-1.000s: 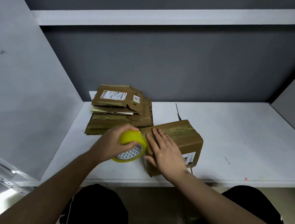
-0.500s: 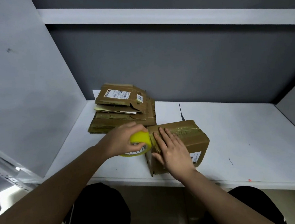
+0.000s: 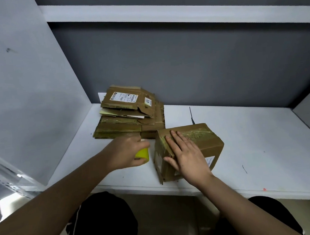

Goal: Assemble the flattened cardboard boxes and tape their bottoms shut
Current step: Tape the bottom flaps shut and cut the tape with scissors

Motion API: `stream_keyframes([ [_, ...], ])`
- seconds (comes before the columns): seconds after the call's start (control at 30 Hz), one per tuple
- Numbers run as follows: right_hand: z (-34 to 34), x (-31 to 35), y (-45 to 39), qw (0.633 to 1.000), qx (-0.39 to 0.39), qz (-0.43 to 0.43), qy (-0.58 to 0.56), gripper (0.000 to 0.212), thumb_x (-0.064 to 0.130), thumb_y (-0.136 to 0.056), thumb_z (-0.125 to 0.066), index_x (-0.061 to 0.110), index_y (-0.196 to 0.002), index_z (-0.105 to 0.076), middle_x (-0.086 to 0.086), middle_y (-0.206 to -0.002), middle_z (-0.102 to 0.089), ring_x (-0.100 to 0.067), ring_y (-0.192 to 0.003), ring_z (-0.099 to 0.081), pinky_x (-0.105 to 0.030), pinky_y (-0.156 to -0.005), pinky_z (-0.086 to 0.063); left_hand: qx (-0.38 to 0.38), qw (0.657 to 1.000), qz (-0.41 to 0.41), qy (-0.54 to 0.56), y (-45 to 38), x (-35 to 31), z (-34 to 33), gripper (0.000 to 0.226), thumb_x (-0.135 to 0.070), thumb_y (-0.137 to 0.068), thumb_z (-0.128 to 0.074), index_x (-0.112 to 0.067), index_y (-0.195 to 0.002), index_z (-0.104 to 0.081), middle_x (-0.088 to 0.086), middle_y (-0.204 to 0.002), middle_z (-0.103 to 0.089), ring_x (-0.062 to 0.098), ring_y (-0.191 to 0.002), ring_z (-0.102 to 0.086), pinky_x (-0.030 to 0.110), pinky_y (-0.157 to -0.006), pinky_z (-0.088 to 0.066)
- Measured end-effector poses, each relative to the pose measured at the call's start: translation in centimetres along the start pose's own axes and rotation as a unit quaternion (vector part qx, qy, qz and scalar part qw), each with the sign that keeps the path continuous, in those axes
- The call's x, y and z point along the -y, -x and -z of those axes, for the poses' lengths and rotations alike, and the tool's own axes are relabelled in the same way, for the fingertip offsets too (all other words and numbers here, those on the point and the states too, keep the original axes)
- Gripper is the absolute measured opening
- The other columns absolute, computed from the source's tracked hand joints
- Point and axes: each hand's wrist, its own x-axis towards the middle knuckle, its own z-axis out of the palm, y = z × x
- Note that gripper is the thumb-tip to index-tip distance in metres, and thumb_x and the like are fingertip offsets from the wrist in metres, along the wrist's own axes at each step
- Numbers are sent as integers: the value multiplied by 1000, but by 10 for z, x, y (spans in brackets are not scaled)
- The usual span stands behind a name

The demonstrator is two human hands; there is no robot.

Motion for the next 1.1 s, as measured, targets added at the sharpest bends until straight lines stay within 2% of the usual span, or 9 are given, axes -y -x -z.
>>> stream_keyframes([
  [0.1,-3,2,3,1000,4,6,0,65,54,-93,-28,13,-136,-51,-11,-141,-51,-27,-129,-50,-40,-105,-33,13,1000,28,0,-1,-13,-22,47,-48,-88,-55,-24,-129,-51,7,-115,-59,25,-105,-55,32,-79,-47],
  [0.23,-5,5,6,1000,11,10,-10,64,54,-92,-30,12,-137,-50,-13,-142,-49,-29,-131,-48,-42,-105,-36,-7,998,58,37,-4,-25,-44,45,-50,-89,-54,-23,-125,-52,8,-112,-58,26,-103,-56,32,-76,-45],
  [0.43,-5,4,6,999,20,15,-24,64,54,-93,-30,12,-138,-48,-13,-144,-48,-29,-132,-46,-43,-106,-33,-18,998,60,18,-14,-34,-51,43,-47,-92,-50,-23,-128,-46,7,-120,-54,23,-110,-51,31,-85,-43],
  [0.57,-4,3,8,998,25,14,-50,65,56,-93,-30,16,-142,-43,-9,-149,-41,-26,-138,-39,-40,-111,-24,-29,998,55,9,-13,-37,-53,42,-44,-90,-56,-20,-124,-51,10,-114,-57,27,-105,-56,35,-81,-47],
  [0.67,4,10,3,991,16,-53,-121,73,64,-86,-25,23,-144,-39,-1,-149,-39,-21,-140,-33,-36,-116,-18,-35,995,86,42,-15,-43,-55,44,-43,-90,-55,-21,-127,-49,7,-115,-55,23,-106,-53,31,-82,-44],
  [0.77,6,24,-11,983,-14,-152,-105,73,66,-86,-23,20,-138,-46,-5,-131,-53,-26,-126,-46,-42,-108,-32,-42,988,122,89,-16,-48,-62,51,-45,-90,-54,-21,-134,-43,3,-118,-53,19,-109,-50,28,-85,-41],
  [0.83,4,28,-19,982,1,-172,-77,65,56,-93,-30,17,-144,-39,-11,-143,-45,-31,-136,-37,-44,-112,-26,-45,983,136,117,-18,-49,-64,53,-46,-88,-55,-24,-134,-42,3,-117,-53,20,-110,-51,28,-85,-41],
  [0.93,-4,27,-22,984,52,-156,-64,58,41,-102,-28,15,-153,-15,-7,-161,-12,-26,-149,-5,-39,-119,-4,-59,970,157,177,-19,-51,-66,52,-46,-83,-61,-28,-130,-46,0,-114,-56,19,-105,-54,27,-80,-43],
  [1.1,-3,15,-17,985,44,-147,-74,54,35,-104,-29,14,-153,-18,-6,-160,-13,-25,-149,-6,-36,-119,-4,-93,925,177,323,-21,-55,-74,55,-46,-79,-69,-33,-129,-52,-6,-118,-60,14,-103,-57,29,-83,-49],
])
